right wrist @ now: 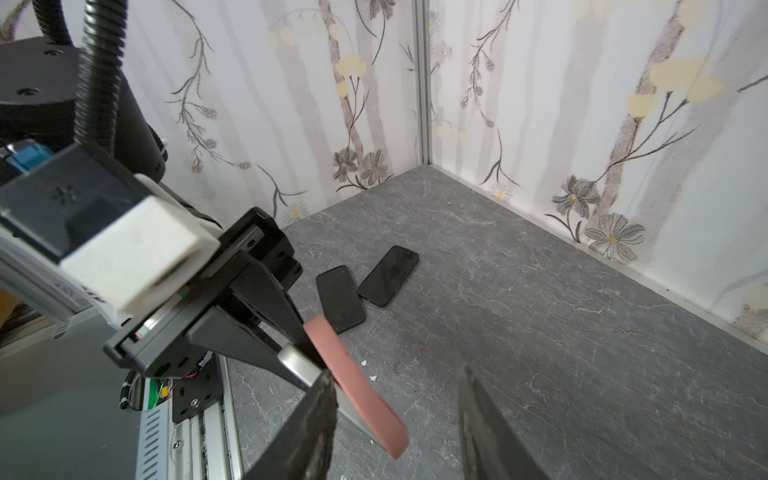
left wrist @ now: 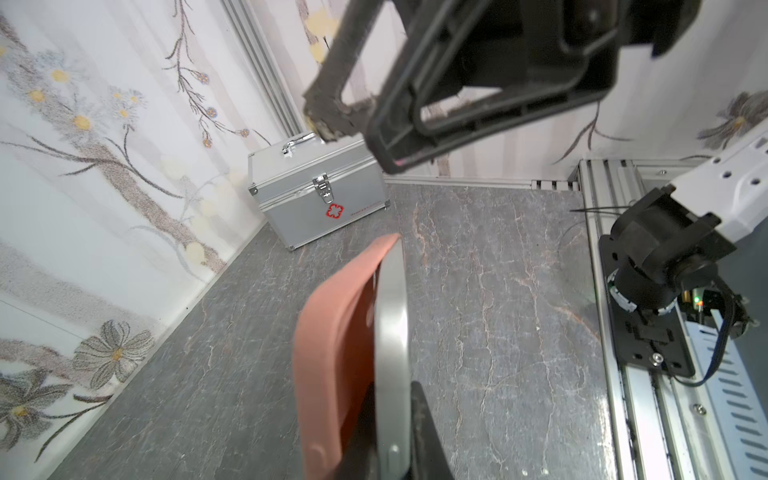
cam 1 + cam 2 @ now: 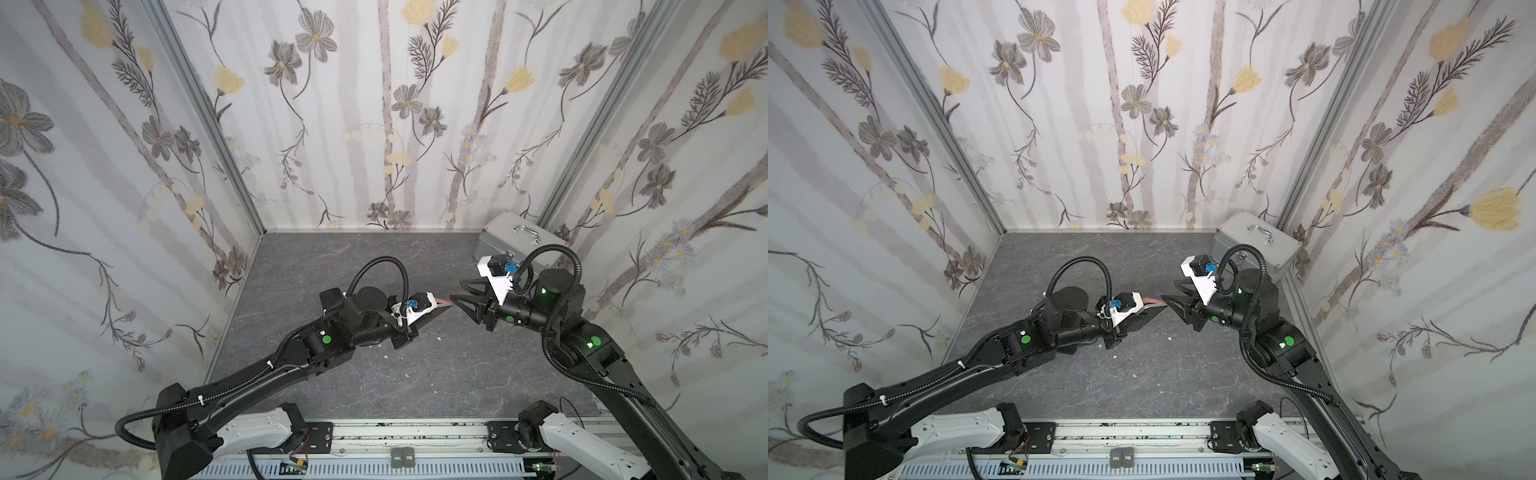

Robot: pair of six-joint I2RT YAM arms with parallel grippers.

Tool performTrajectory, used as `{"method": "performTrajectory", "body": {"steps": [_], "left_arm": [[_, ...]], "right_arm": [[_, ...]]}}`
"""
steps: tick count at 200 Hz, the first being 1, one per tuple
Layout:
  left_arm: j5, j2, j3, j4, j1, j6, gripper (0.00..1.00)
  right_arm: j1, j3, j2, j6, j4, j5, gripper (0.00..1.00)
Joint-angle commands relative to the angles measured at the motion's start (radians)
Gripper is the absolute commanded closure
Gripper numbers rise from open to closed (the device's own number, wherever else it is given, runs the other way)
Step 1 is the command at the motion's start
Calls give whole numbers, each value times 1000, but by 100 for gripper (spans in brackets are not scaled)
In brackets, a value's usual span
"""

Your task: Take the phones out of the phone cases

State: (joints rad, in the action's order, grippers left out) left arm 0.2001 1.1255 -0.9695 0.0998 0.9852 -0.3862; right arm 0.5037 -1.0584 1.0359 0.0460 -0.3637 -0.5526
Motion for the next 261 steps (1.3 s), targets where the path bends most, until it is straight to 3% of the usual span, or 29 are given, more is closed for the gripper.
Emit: {"method": "performTrajectory", "body": {"steps": [1,33,56,170,202,237,261], "left_arm": [[11,-16,10,-42,4,-119,100],[113,-45,47,-36,1,-271,100],[124,-40,45,-30,1,-294,100],[131,-32,44,-14,0,-307,100],[134,-38,50,-13,0,-304,100],[133,-44,51,-14,-1,-304,100],[136,-46,51,-14,0,-301,100]], "right_arm": [[2,-53,35,123,-132,-104,53],[7,-97,67,194,-222,-123,53],[22,-116,83,212,-244,-143,53],[144,-89,127,190,-211,-82,54],[148,-82,138,193,-222,-25,55],[150,-57,130,167,-205,122,58],[151,-45,122,174,-198,91,58]]}}
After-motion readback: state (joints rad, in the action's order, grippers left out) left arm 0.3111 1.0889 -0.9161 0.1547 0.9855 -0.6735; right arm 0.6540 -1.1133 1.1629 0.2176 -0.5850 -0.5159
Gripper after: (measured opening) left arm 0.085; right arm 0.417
